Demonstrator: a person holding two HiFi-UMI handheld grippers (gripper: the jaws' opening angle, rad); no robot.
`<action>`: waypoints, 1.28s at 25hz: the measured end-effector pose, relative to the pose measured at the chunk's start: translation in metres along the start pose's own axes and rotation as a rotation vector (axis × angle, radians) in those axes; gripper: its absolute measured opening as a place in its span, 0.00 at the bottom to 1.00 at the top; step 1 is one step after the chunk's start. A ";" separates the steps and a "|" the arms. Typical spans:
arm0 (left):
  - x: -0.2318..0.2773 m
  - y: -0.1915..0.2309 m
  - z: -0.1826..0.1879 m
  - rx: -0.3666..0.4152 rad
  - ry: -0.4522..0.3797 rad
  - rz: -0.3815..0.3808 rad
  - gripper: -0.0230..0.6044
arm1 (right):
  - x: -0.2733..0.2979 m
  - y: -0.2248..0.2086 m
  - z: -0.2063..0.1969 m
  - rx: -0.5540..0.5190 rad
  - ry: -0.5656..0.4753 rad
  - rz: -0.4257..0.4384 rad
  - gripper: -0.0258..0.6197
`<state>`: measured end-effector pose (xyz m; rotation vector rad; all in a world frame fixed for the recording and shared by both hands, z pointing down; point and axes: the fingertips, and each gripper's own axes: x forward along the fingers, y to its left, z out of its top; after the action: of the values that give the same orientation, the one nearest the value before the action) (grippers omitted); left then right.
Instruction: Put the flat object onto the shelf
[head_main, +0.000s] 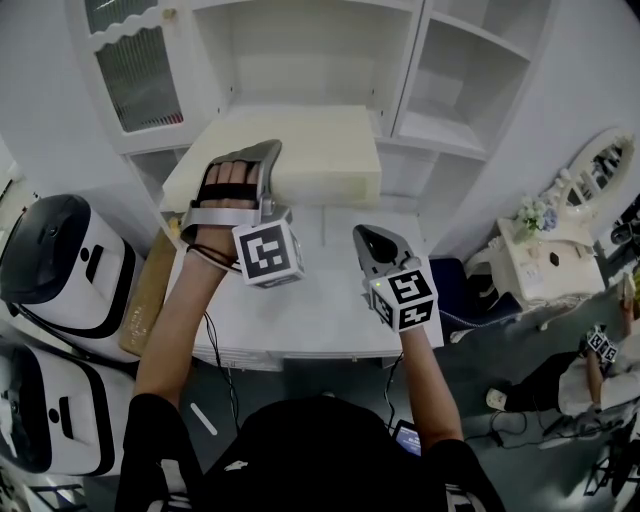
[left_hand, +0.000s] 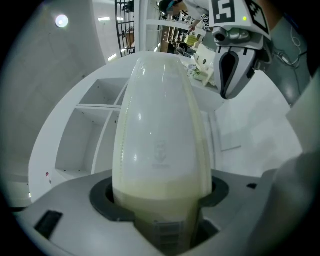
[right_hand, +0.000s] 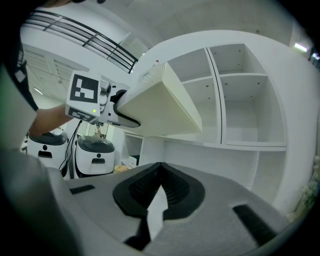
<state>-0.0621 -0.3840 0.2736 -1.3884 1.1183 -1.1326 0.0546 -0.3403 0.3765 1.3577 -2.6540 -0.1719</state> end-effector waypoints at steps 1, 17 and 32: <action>0.002 0.002 0.001 0.010 -0.003 0.011 0.53 | 0.000 -0.001 -0.001 0.001 0.002 -0.001 0.02; 0.028 -0.008 0.000 0.058 0.028 -0.030 0.53 | 0.007 -0.016 -0.014 0.014 0.020 -0.010 0.02; 0.060 -0.014 0.003 0.093 0.024 -0.025 0.54 | 0.017 -0.034 -0.025 0.028 0.038 -0.014 0.02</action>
<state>-0.0494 -0.4420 0.2926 -1.3231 1.0547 -1.2063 0.0763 -0.3747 0.3964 1.3741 -2.6254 -0.1103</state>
